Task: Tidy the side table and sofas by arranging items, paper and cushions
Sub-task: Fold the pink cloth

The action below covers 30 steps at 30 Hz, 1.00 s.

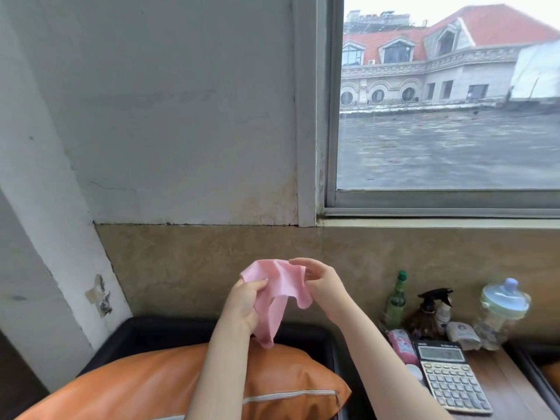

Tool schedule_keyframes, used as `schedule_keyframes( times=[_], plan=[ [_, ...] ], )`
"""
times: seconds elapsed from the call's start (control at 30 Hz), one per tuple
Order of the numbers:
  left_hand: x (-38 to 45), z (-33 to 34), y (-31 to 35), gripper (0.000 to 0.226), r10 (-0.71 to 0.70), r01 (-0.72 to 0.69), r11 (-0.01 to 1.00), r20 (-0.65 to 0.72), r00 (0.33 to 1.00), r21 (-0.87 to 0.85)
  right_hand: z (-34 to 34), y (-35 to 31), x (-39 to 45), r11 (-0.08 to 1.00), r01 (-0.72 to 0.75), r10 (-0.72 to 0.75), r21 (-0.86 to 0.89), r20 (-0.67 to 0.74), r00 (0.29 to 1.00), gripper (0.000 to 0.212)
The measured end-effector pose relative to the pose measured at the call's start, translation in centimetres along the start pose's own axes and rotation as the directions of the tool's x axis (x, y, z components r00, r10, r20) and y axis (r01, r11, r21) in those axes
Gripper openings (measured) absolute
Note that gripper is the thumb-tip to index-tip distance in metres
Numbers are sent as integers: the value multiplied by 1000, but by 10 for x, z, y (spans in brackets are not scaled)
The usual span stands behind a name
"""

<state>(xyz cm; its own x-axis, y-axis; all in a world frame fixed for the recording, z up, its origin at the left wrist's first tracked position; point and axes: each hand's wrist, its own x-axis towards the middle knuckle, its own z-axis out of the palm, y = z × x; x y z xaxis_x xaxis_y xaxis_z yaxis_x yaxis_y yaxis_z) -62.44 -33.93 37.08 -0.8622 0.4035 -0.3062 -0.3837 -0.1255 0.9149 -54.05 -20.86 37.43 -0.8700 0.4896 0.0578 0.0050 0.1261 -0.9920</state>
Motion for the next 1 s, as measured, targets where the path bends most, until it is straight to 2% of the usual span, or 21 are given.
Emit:
schedule_keyframes(
  times=[0.07,0.13,0.23,0.33,0.43,0.5,0.67,0.83,0.93,1.0],
  plan=[
    [0,4,-1,18,-17,17,1000,3,1000,12,-2,3,0,976,104,-111,-191,-25,994,47],
    [2,5,-2,23,-27,27,999,-5,1000,33,-4,6,1,945,176,-206,-276,-83,975,39],
    [3,2,-4,24,-53,55,996,-34,998,63,-9,8,4,940,235,-283,-247,-176,943,38],
    [-4,-1,0,23,-90,90,996,-21,996,7,-11,6,3,929,285,-319,-236,-125,939,54],
    [-4,-3,4,31,-101,103,991,27,994,-90,-8,1,-3,920,286,-293,-268,15,956,37],
    [-3,-5,8,33,-108,114,983,48,993,-142,-6,-1,-8,945,261,-256,-196,49,965,30],
    [-7,-13,15,27,-99,111,960,59,993,-259,-6,-7,-9,976,215,-217,-31,-107,970,26],
    [-17,-15,11,29,-79,104,932,85,993,-346,-3,-16,-6,979,205,-203,-2,-148,968,17],
    [-15,-22,6,66,-12,55,925,116,993,-377,-1,-20,-2,979,204,-205,-20,-136,969,21],
    [-18,-23,2,71,49,-6,968,162,986,-251,2,-22,-1,981,193,-195,-29,-146,970,27]
  ],
)
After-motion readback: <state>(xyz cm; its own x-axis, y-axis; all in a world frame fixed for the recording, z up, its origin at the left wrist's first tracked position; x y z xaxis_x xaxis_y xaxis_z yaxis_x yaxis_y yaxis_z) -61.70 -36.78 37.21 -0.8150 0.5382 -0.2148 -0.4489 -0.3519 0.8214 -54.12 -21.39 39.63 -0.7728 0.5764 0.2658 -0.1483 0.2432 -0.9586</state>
